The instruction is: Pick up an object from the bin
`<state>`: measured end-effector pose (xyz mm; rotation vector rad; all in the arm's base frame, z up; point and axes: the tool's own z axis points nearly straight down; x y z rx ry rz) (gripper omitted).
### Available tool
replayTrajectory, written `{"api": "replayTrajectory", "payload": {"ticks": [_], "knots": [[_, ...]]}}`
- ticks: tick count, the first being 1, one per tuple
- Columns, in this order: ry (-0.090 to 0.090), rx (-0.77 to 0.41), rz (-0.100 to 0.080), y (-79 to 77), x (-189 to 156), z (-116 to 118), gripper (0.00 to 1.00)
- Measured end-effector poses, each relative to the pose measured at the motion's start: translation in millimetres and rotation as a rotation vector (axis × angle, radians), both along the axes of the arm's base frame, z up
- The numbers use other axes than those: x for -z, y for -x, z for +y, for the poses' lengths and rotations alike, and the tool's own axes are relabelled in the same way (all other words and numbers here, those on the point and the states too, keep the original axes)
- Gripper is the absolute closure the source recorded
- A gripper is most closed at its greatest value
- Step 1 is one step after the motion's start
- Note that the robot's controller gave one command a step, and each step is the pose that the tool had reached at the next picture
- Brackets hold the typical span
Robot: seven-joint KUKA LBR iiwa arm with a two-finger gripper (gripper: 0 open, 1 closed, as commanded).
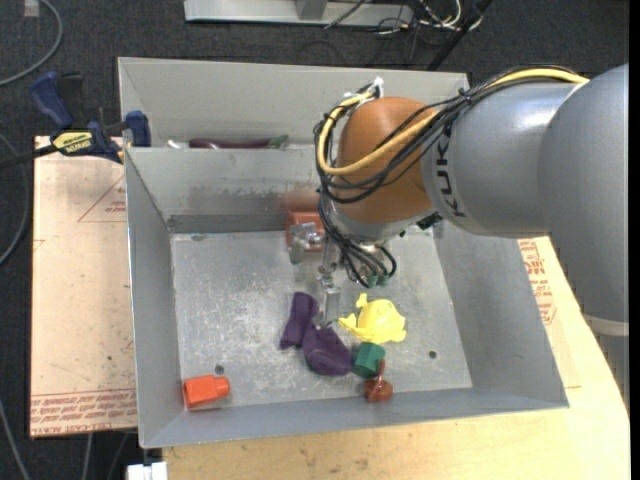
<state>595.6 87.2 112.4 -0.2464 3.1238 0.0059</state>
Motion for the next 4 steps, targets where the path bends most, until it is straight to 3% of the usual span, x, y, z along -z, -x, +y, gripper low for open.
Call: {"api": "replayTrajectory", "payload": {"ticks": [1,2,4], "knots": [[0.001,-0.015,0.0,4.3,8.8,-3.7,0.0],[-0.004,0.191,-0.002,-41.1,24.3,39.8,1.0],[-0.005,0.212,-0.004,-36.4,28.7,38.2,1.0]]}}
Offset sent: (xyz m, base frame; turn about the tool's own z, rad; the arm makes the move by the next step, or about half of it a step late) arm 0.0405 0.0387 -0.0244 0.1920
